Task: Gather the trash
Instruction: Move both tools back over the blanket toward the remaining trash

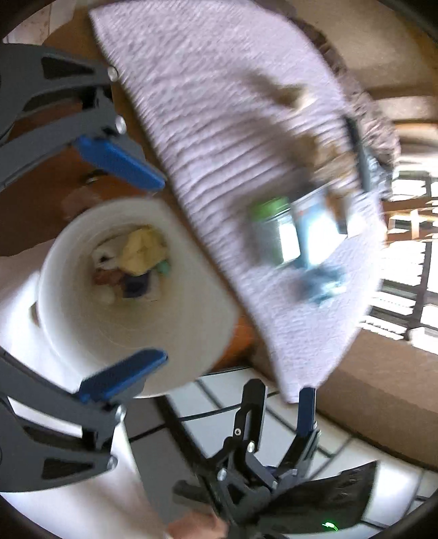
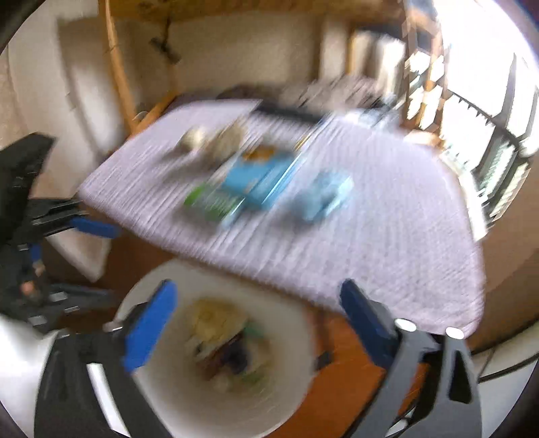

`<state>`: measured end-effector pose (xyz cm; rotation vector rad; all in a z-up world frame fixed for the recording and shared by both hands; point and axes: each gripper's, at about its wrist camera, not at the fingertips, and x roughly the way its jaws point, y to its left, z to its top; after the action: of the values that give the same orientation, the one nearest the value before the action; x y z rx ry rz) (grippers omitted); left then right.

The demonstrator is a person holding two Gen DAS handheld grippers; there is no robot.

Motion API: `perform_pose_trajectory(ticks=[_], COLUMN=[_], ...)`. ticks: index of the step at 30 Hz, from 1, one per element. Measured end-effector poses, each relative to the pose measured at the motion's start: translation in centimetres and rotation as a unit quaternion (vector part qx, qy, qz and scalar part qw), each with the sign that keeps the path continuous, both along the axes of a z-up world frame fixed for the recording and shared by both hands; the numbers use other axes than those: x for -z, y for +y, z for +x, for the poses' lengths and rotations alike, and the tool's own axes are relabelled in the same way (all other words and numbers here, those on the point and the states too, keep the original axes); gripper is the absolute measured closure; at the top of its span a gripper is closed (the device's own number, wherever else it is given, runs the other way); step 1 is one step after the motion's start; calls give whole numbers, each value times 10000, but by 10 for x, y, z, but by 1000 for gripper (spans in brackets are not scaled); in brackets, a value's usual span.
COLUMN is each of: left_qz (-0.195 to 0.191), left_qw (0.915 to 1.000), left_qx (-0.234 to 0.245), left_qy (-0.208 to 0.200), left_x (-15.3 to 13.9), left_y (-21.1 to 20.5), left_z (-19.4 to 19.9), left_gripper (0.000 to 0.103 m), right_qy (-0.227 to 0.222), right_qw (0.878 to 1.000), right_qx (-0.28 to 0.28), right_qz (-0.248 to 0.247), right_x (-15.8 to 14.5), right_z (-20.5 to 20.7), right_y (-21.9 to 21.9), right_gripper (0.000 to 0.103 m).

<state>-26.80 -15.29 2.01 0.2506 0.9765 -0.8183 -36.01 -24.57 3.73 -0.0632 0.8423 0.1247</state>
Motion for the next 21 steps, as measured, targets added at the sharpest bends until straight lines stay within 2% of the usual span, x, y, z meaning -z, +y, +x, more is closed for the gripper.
perform_pose_trajectory(ticks=[2,5,6,10,17,21], left_qz=[-212,-450,-438,-320,-27,117], left_qw=[9989,9936,9898,9795,9702,9693], left_qx=[-335,-947,-1287,-1951,-2402,-2438], left_qy=[-265,-430,-415,-393,-303,-288], left_x=[-19,-30,-31,-31,-8,2], left_y=[5,21,28,31,31,29], left_z=[15,37,53,94,155,174], left_gripper=[2,2,2,2,2,2], right_qy=[-204,58,120,72,312,416], right_qw=[9996,9982,9979,9974,9938,9934], right_qx=[200,469,535,714,998,996], right_qz=[91,368,343,-23,389,397], right_x=[-9,-12,-9,0,23,32], right_z=[7,35,47,68,103,117], right_y=[-11,-25,-32,-31,-47,-48], right_gripper=[4,4,4,4,5,12])
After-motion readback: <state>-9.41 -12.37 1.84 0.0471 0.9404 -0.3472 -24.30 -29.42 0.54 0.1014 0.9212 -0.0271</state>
